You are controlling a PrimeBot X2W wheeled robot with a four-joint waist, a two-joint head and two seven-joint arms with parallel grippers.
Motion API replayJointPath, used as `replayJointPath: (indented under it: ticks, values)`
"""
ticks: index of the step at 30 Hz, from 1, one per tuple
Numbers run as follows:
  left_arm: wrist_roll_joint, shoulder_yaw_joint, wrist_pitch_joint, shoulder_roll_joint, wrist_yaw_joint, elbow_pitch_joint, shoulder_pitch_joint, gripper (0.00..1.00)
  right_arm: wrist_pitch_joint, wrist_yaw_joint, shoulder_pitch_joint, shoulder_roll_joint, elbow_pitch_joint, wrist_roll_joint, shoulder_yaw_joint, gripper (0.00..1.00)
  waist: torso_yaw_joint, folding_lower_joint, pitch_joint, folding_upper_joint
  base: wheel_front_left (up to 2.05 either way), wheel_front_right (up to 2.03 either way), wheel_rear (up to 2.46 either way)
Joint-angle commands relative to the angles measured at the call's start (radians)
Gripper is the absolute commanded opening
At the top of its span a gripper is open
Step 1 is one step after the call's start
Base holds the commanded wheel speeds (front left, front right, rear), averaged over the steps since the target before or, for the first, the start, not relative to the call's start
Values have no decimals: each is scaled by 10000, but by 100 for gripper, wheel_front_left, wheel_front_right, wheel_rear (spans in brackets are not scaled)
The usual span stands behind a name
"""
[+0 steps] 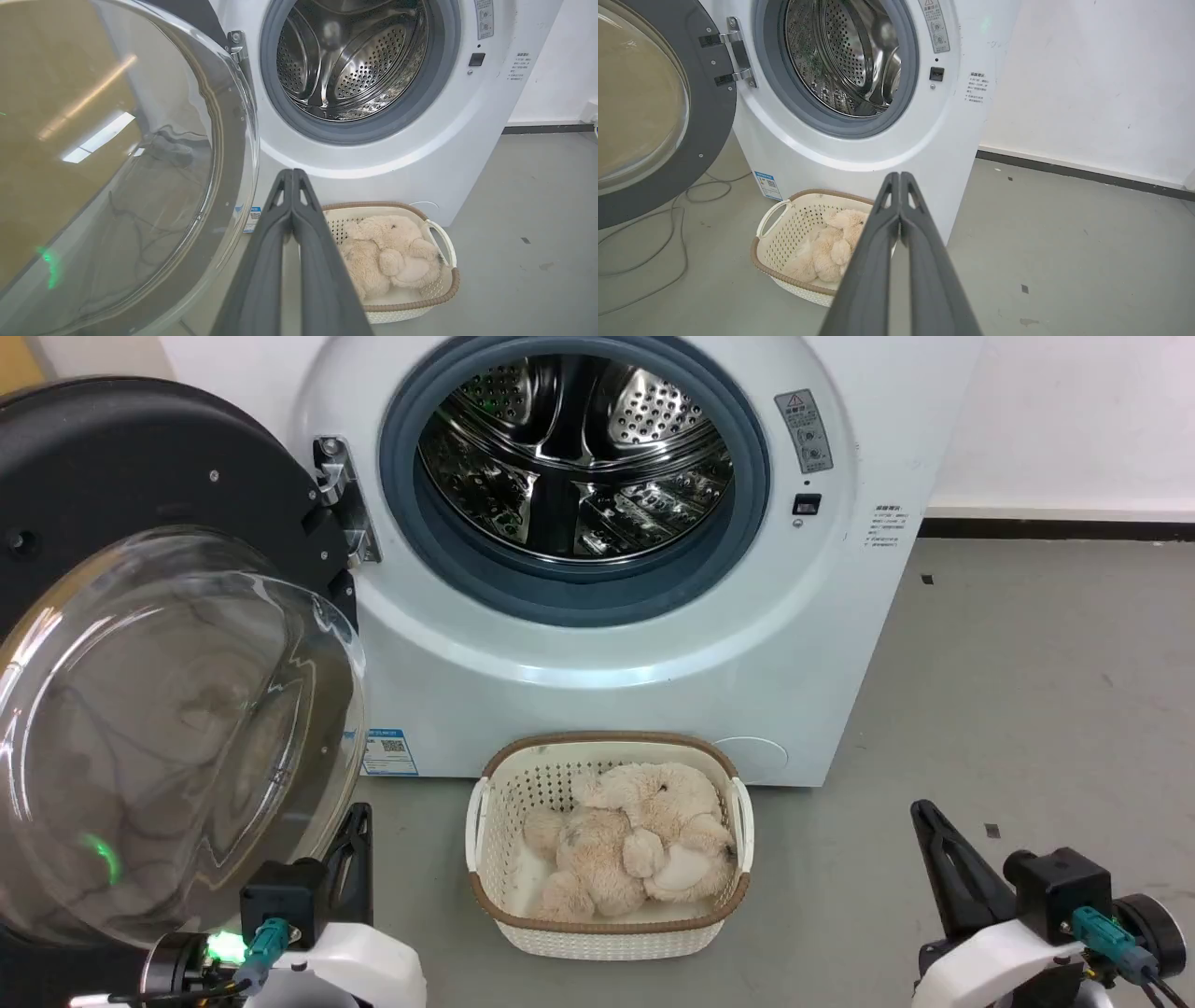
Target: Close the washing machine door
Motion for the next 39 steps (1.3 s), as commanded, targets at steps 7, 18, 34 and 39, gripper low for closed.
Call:
replayJointPath:
  ticks: [7, 18, 34, 39]
  values:
    - [30, 9, 1, -1, 28, -39, -155, 0, 3, 6, -140, 36, -43, -78, -1, 0, 0, 0, 0, 0, 0, 0, 0]
    - [-24, -46, -74, -2, 16, 34, -1, 100, -73, -2, 27, 1, 10, 73, -5, 100, 6, 0, 3, 0, 0, 0, 0]
    - [-114, -218, -408, -2, 115, 63, -12, 100, -407, -1, 146, 6, -68, 379, 10, 100, 408, 0, 7, 0, 0, 0, 0]
    - [-132, -259, -512, -2, 139, 64, -6, 100, -512, 0, 201, 7, -80, 471, 39, 100, 698, 0, -16, 0, 0, 0, 0]
